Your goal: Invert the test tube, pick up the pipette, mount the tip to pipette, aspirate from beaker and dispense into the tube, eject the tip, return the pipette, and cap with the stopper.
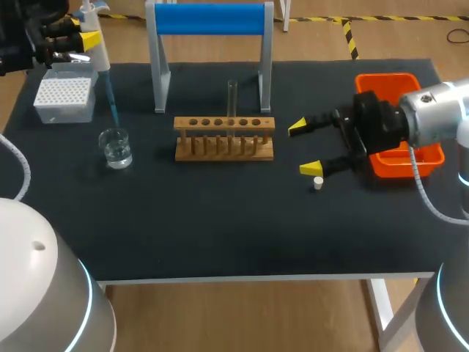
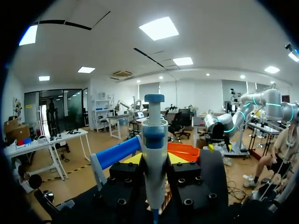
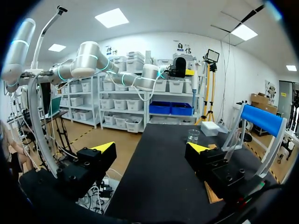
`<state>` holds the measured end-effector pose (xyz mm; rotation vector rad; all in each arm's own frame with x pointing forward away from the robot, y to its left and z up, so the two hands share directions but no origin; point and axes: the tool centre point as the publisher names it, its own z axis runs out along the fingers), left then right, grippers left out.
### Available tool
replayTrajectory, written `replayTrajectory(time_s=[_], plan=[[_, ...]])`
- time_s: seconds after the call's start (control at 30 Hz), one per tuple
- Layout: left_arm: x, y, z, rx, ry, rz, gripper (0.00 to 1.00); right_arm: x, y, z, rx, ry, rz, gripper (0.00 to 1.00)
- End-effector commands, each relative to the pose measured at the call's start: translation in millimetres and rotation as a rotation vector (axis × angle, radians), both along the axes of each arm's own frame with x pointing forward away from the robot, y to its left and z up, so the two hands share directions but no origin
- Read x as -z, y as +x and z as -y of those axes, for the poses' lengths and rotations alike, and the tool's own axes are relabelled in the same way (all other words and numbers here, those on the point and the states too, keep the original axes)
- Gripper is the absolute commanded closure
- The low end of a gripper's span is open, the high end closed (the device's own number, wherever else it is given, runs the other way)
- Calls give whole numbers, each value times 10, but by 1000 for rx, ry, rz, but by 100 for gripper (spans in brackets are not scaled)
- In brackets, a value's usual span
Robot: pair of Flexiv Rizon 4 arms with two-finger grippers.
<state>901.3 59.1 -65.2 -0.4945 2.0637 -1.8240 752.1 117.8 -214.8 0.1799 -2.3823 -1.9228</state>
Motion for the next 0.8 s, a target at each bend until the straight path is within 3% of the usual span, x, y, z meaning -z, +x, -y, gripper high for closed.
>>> replayTrajectory(time_s=[0.03,0.8], plan=[[28,47,-30,9,-6,7,100,-12,-9,19,-1,-2,0,0],[15,51,-74,-5,16,10,100,-12,-9,19,-1,-2,0,0]])
